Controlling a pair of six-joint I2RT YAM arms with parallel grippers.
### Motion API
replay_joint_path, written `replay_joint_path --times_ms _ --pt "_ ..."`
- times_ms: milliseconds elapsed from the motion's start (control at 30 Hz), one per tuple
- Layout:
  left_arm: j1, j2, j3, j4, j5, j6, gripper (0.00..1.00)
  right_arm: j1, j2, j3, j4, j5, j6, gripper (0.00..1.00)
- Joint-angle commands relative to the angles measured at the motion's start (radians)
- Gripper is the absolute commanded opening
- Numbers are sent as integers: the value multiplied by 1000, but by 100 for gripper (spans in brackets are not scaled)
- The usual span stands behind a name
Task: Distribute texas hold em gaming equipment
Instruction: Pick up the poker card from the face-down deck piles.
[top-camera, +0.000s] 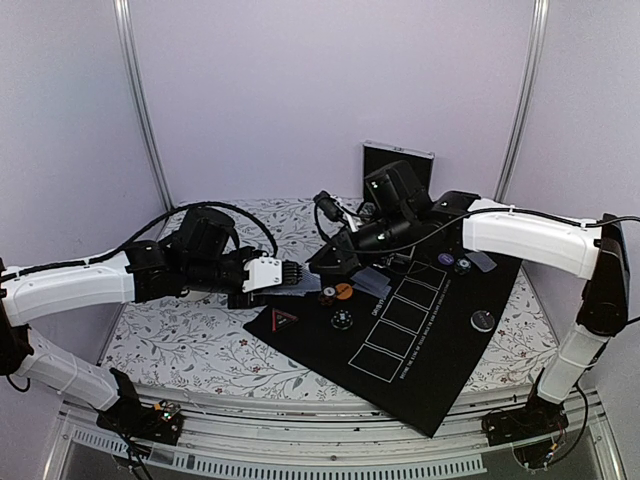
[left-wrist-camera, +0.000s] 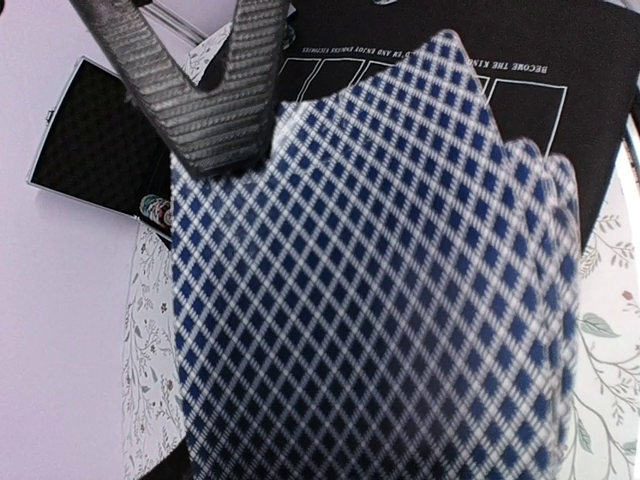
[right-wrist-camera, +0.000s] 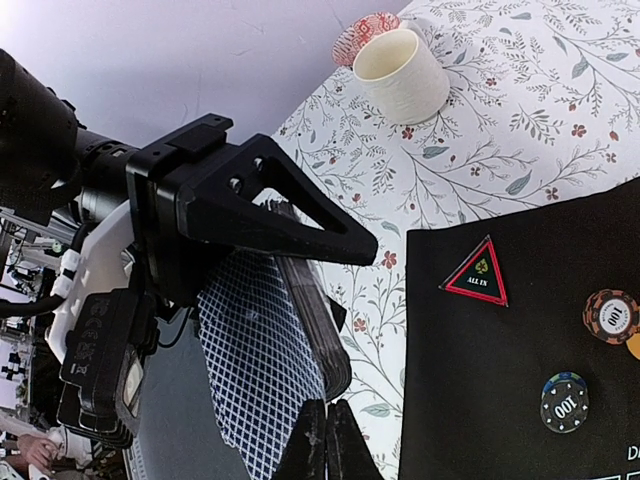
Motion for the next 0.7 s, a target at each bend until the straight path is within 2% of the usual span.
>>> replay_joint_path --times_ms 0,667 --pt "-17 -25 -4 28 11 2 49 2 -37 37 -25 27 -12 2" --pt "-16 -28 -4 28 11 2 49 -36 -124 -2 67 1 38 2"
